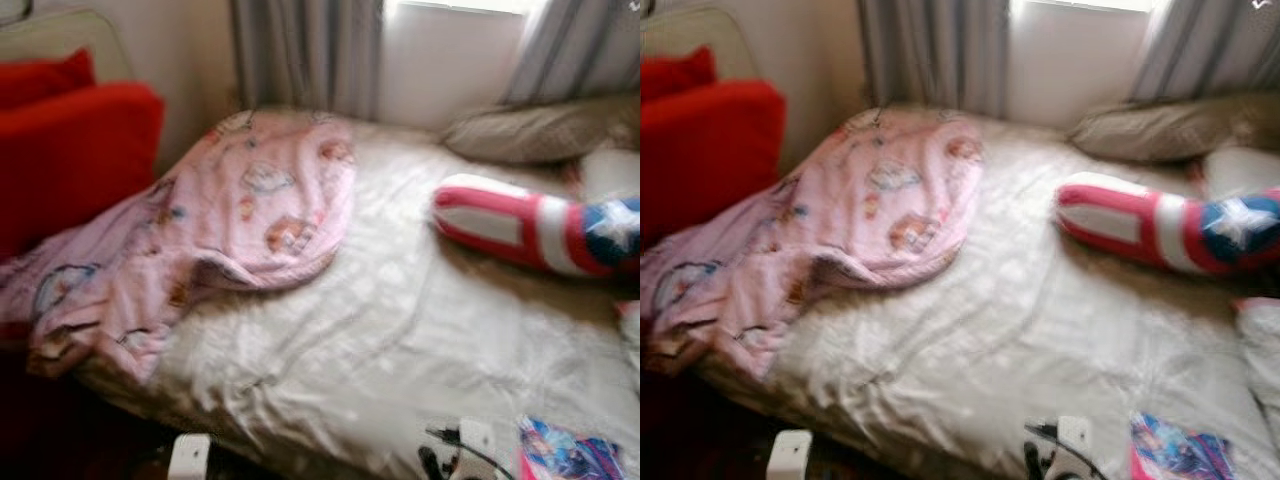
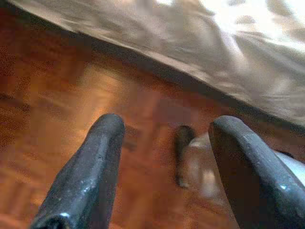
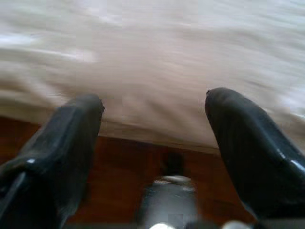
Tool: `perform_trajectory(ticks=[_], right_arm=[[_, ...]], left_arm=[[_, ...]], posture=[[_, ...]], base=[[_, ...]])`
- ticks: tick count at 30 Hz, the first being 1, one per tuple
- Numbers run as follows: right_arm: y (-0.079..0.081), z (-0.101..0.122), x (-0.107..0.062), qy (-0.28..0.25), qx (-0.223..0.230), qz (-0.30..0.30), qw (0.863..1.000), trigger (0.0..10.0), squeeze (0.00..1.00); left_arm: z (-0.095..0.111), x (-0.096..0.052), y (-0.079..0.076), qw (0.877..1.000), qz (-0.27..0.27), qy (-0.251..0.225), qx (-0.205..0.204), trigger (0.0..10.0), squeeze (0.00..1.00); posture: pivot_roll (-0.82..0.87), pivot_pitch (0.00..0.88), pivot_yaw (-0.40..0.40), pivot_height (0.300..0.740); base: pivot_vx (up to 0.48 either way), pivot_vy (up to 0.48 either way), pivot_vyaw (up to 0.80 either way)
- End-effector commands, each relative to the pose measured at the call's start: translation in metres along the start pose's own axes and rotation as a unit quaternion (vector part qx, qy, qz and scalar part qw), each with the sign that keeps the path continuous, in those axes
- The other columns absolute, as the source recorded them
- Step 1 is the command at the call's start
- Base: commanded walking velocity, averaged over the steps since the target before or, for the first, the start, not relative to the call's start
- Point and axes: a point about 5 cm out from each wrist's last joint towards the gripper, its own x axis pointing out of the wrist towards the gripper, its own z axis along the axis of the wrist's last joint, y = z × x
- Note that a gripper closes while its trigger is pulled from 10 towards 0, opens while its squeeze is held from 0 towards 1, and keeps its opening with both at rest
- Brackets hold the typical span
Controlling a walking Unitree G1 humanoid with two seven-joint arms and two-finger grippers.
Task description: Clean up the room
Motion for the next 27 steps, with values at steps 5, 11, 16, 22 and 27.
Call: perform_trajectory(ticks=[5,11,16,22,27], right_arm=[[-0.0182,-0.0014,-0.0034,0.001,0.009,-0.027,1.0,10.0,0.0],[-0.0191,-0.0013,-0.0035,0.001,0.014,-0.028,1.0,10.0,0.0],[-0.0193,-0.0017,-0.0036,0.003,0.014,-0.027,1.0,10.0,0.0],[-0.02,-0.0028,-0.004,0.005,0.014,-0.029,0.999,10.0,0.0],[-0.0196,-0.0038,-0.0041,0.006,0.014,-0.029,0.999,10.0,0.0]], left_arm=[[-0.0009,0.0008,-0.0101,1.0,-0.013,0.005,0.002,10.0,0.0],[-0.0005,0.0009,-0.0101,1.0,-0.014,0.004,0.002,10.0,0.0],[-0.0006,0.0009,-0.0101,1.0,-0.014,0.005,0.002,10.0,0.0],[-0.0009,0.0009,-0.0102,1.0,-0.016,0.006,0.003,10.0,0.0],[-0.001,0.0008,-0.0099,1.0,-0.018,0.006,0.005,10.0,0.0]], posture=[[0.13,0.042,-0.055,0.74],[0.13,0.039,-0.057,0.74],[0.13,0.037,-0.054,0.74],[0.13,0.029,-0.051,0.74],[0.13,0.021,-0.048,0.74]], base=[[0.0,0.48,0.0],[0.0,0.48,0.0],[0.0,0.48,0.0],[0.0,0.48,0.0],[0.0,0.48,0.0]])
